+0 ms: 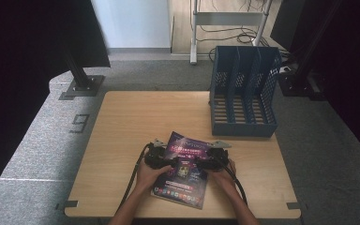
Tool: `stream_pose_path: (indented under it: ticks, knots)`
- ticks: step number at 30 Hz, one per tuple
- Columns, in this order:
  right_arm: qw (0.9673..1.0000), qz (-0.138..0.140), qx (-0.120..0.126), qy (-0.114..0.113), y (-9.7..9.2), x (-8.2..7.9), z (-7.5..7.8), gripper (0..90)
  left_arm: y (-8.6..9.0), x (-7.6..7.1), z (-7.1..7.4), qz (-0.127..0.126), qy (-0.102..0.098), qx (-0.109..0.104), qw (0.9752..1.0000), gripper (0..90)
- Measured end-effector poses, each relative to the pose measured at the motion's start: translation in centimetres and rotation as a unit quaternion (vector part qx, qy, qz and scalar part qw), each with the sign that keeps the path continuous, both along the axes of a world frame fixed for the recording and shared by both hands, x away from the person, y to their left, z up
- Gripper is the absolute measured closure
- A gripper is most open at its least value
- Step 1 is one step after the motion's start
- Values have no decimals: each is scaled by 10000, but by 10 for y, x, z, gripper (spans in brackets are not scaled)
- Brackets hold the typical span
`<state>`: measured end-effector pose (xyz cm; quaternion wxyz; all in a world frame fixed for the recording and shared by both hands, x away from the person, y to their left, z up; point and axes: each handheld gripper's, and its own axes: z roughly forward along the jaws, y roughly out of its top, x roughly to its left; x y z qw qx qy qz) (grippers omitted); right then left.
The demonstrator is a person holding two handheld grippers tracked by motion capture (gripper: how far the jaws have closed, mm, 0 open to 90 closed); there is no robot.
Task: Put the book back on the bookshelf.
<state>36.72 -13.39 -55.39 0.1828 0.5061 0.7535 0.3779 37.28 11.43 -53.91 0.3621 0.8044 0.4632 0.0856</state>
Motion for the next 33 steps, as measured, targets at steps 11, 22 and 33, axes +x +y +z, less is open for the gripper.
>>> stream_pose_path:
  ticks: [11,22,33]
  knots:
    - [10000,16,-2,-3,0,0,0,122,3,-1,8,-57,-48,-177,9998,269]
    - [10000,26,-9,-5,0,0,0,122,3,-1,14,-539,115,-936,9941,303]
    - [10000,28,-8,-5,0,0,0,123,-14,8,18,-497,-97,-228,9985,358]
